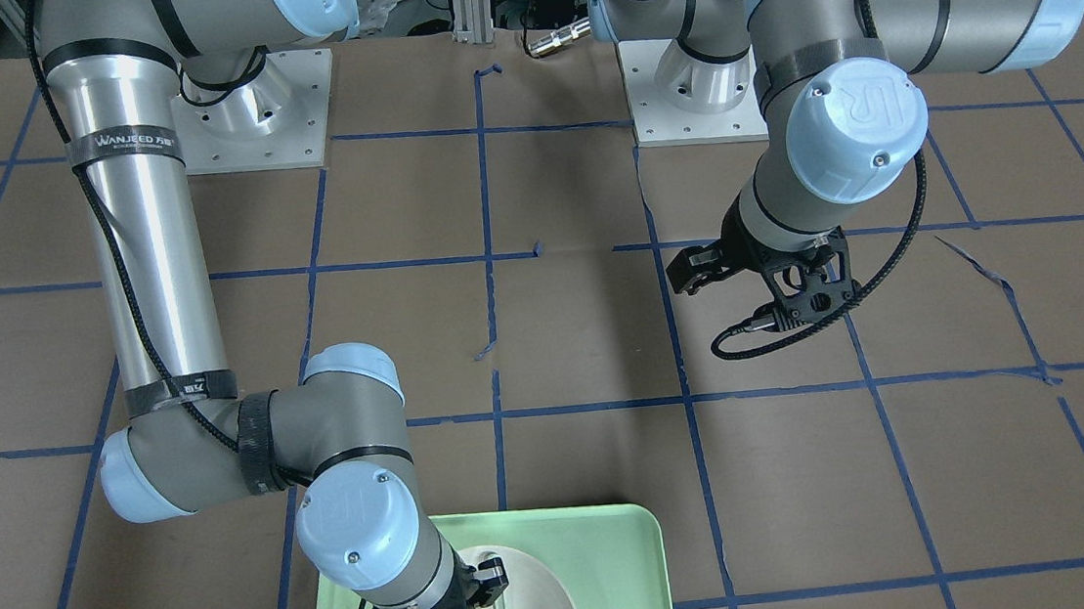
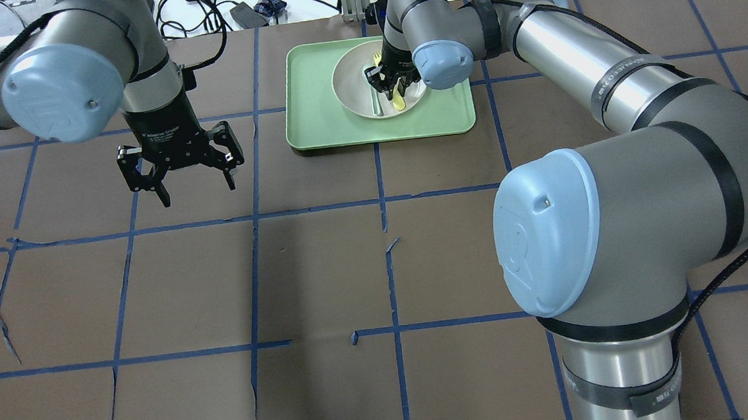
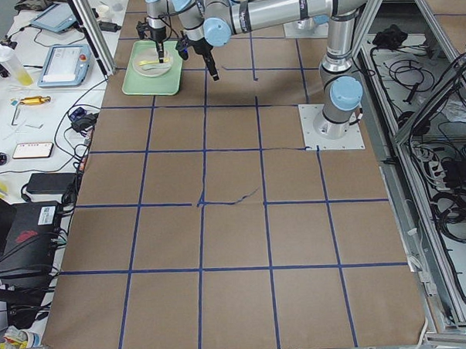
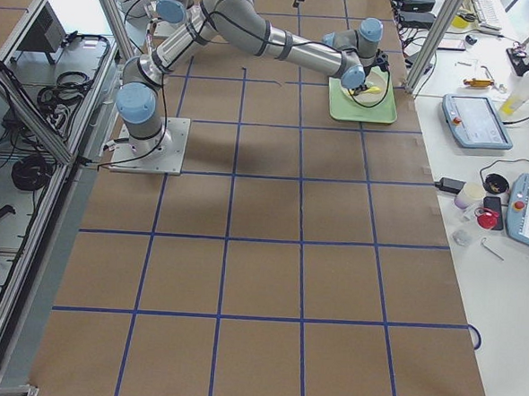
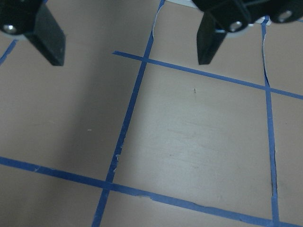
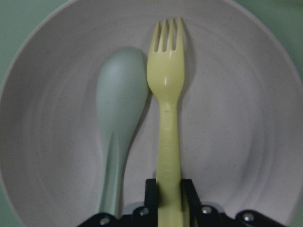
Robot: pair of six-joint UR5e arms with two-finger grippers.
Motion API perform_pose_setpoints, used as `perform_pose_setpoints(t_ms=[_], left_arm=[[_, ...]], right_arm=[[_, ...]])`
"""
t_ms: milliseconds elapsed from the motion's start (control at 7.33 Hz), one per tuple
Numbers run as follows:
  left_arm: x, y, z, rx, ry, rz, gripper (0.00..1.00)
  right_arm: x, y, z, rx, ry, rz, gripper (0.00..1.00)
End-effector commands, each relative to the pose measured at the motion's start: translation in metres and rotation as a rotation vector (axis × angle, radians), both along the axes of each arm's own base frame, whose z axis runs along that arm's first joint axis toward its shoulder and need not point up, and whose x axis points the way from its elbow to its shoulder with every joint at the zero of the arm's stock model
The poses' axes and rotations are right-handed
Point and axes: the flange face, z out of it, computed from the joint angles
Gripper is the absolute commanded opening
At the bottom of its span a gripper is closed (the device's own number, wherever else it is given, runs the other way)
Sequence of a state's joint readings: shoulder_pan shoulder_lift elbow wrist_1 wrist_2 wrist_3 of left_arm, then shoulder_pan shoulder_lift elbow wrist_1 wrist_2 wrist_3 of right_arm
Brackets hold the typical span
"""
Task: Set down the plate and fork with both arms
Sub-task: 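Lift the yellow fork with the right gripper onto the tray beside the plate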
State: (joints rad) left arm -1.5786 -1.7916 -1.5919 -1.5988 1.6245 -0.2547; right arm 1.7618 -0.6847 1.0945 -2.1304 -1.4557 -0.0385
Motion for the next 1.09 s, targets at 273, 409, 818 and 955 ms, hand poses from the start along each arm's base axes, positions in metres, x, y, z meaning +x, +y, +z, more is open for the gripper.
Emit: perform_pose_setpoints(t_ms=[273, 409, 818, 955], left_arm=[[0.0, 0.0, -0.003, -0.004, 0.002, -0.009, 1.0], [0.0, 0.0, -0.003, -0.004, 0.003, -0.01, 1.0], [0.001, -0.002, -0.006, -0.004, 0.004, -0.012, 1.0], [0.0, -0.002, -0.006, -0.004, 0.004, -0.013, 1.0]], right_arm=[[0.001, 0.001, 0.017, -0.005, -0.023, -0.077, 0.0], [0.0, 0.003, 0.027, -0.006, -0.028, -0.095, 0.0], [0.001, 0.004, 0.029, 0.001, -0.034, -0.132, 0.0], [0.0, 0.005, 0.052, -0.025, -0.036, -0.144, 0.0]])
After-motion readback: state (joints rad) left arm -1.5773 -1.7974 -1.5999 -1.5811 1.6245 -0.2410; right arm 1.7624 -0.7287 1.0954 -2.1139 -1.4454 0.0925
